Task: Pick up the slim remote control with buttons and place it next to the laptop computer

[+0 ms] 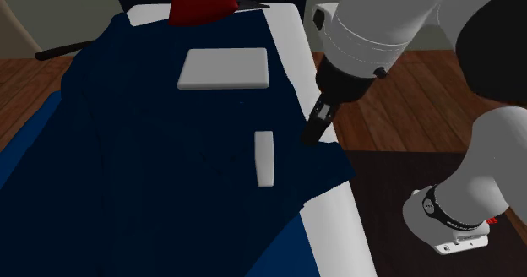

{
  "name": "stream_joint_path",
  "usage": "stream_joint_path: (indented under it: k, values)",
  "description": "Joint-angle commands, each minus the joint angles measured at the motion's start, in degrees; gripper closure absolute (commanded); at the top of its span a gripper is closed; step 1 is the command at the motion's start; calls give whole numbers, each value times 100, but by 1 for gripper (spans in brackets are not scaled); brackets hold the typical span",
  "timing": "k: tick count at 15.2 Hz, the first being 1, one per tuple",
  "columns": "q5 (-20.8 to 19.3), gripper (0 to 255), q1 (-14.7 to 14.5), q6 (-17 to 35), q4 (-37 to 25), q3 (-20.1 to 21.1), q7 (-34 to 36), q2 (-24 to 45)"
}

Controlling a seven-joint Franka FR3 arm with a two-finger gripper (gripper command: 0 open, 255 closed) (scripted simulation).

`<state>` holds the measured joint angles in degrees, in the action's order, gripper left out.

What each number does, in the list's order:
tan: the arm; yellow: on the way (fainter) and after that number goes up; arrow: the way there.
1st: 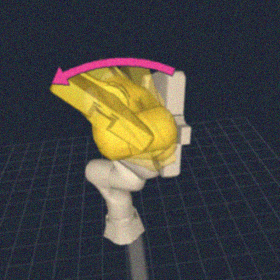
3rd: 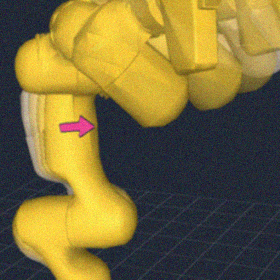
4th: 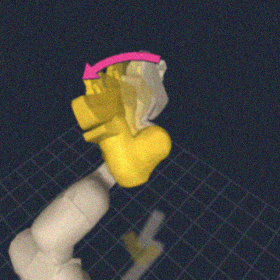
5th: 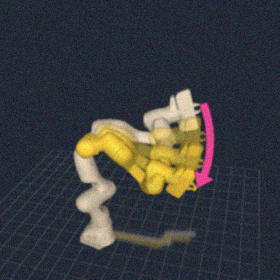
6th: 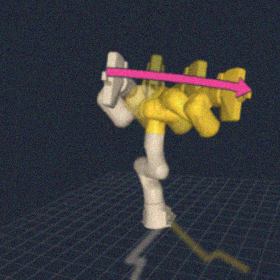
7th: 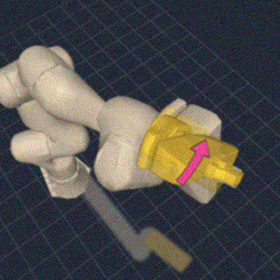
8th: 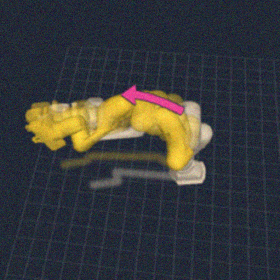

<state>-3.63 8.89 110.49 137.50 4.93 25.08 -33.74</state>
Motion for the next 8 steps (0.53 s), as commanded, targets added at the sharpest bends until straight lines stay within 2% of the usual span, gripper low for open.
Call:
stream_joint_path:
  k: [1, 8]
  values:
    - [25, 0, 153, 332, 47, 44, 432, 337]
    - [61, 0, 624, 1387, 39, 144, 1857, 1610]
